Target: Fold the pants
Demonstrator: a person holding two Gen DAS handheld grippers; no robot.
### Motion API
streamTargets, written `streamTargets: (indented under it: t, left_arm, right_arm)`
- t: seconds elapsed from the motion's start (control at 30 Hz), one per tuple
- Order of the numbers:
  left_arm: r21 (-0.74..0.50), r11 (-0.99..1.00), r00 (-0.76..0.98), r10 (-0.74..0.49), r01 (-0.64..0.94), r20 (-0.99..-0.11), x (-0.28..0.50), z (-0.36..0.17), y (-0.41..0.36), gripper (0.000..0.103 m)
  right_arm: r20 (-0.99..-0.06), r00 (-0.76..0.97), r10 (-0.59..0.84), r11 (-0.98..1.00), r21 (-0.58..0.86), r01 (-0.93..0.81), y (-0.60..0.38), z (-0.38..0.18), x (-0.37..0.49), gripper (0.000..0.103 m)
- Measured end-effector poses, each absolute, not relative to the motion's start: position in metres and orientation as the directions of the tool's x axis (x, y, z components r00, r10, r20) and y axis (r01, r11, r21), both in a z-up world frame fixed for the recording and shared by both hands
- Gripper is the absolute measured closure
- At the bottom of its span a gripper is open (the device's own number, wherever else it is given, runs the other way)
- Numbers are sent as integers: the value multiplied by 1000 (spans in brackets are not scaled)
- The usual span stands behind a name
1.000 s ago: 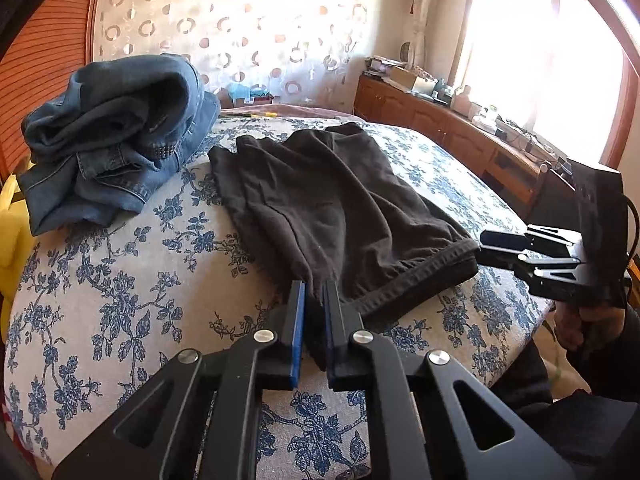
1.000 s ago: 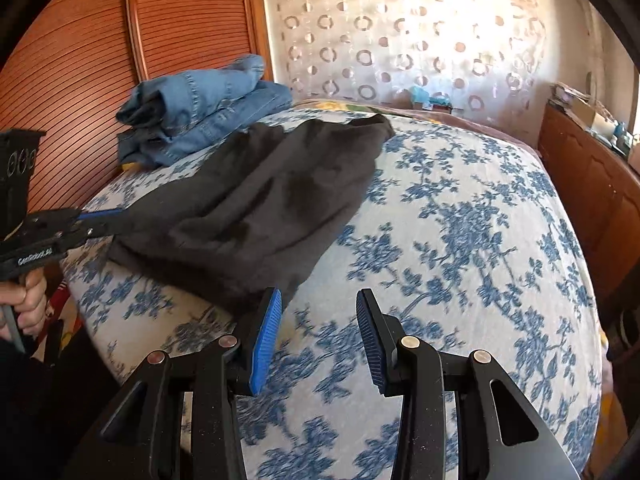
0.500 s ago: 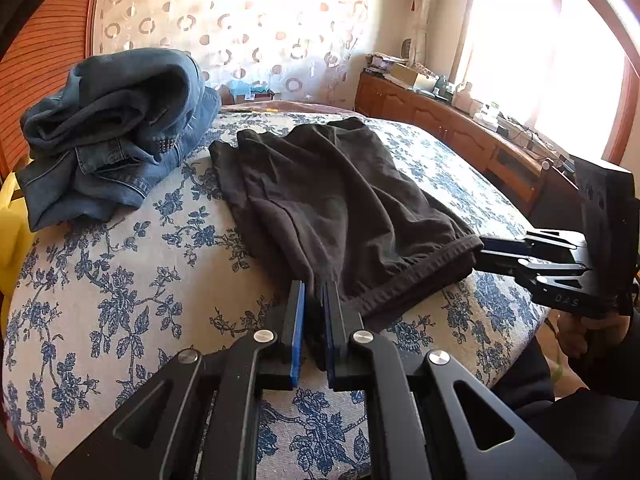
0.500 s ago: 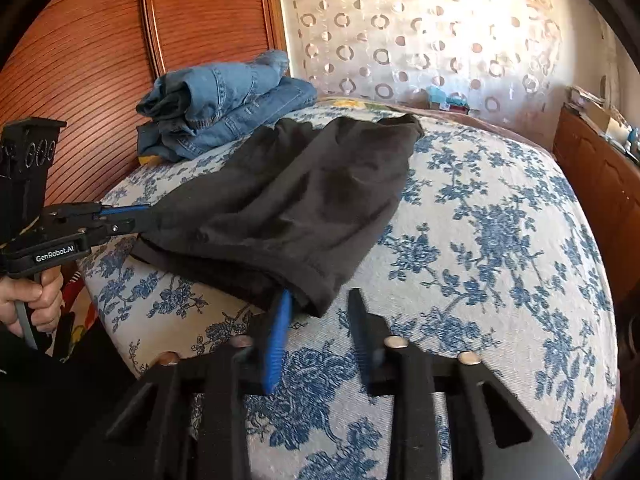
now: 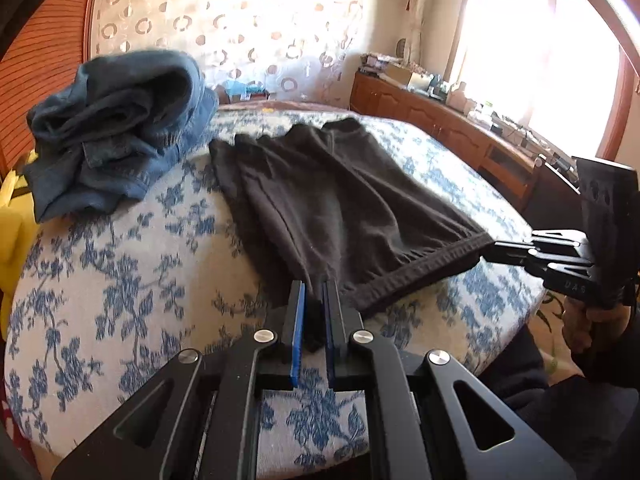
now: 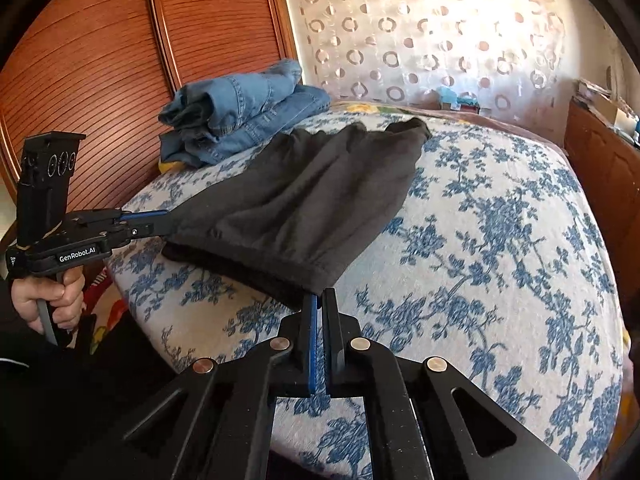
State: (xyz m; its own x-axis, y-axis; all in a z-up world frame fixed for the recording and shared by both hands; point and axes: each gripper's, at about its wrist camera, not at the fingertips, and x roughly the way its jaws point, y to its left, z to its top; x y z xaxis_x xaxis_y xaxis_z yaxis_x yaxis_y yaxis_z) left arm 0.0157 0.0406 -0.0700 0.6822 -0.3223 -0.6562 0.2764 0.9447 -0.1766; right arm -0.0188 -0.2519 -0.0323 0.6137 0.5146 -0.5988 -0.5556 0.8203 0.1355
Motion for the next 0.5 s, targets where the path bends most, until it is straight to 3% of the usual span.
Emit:
streamTargets:
  t: [0.5]
  left_arm:
    - [-176, 949, 674, -309, 260, -671, 12, -76, 43, 93]
  right_arm:
    - [-589, 634, 500, 842, 161, -515, -266, -18, -19, 100]
